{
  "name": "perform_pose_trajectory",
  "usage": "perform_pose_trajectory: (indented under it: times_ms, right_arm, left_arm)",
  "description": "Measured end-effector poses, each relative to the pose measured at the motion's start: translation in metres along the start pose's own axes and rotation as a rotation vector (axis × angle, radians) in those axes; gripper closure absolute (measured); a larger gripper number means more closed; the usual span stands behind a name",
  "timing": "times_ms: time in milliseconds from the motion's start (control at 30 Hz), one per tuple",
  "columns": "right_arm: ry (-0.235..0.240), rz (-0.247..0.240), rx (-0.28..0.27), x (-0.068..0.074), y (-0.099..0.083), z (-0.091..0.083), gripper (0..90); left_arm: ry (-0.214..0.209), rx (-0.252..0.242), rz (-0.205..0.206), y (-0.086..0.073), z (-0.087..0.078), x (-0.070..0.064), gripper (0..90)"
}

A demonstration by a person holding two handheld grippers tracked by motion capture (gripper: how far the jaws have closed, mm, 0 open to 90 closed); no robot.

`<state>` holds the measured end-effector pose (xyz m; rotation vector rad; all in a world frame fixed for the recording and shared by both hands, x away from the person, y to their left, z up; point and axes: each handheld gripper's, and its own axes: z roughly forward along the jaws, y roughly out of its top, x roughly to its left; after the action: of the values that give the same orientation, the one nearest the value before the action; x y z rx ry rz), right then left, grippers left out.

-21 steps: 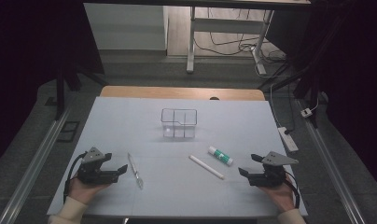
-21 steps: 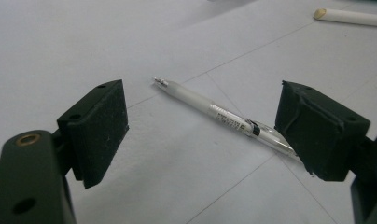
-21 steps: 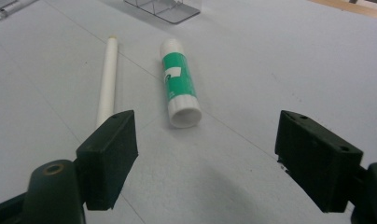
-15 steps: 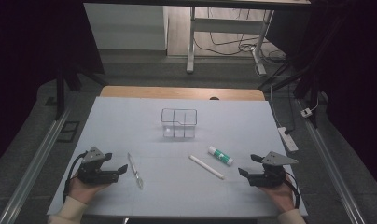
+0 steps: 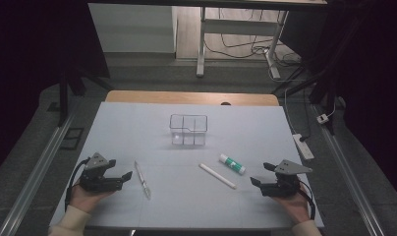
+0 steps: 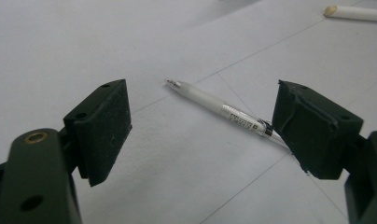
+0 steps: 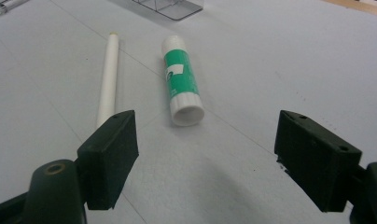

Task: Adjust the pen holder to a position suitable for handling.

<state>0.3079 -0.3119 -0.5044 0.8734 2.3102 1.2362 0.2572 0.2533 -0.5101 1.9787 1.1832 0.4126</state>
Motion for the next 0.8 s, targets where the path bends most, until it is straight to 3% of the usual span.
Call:
perform_pose_trajectory:
  times_ms: [233,600,800]
  right_arm:
    - [0.001,-0.003,-0.002,0.000,0.000,0.001,20.9]
    - [-0.003,-0.007,0.001,0.001,0.000,0.001,20.9]
    - [0.005,-0.007,0.003,0.001,0.000,0.001,20.9]
  left_arm:
    - [0.001,0.014,0.029,0.005,0.001,-0.001,20.9]
    - [-0.010,0.039,0.039,0.010,0.005,0.001,21.4]
    - [-0.014,0.067,0.098,0.015,0.007,-0.002,22.1]
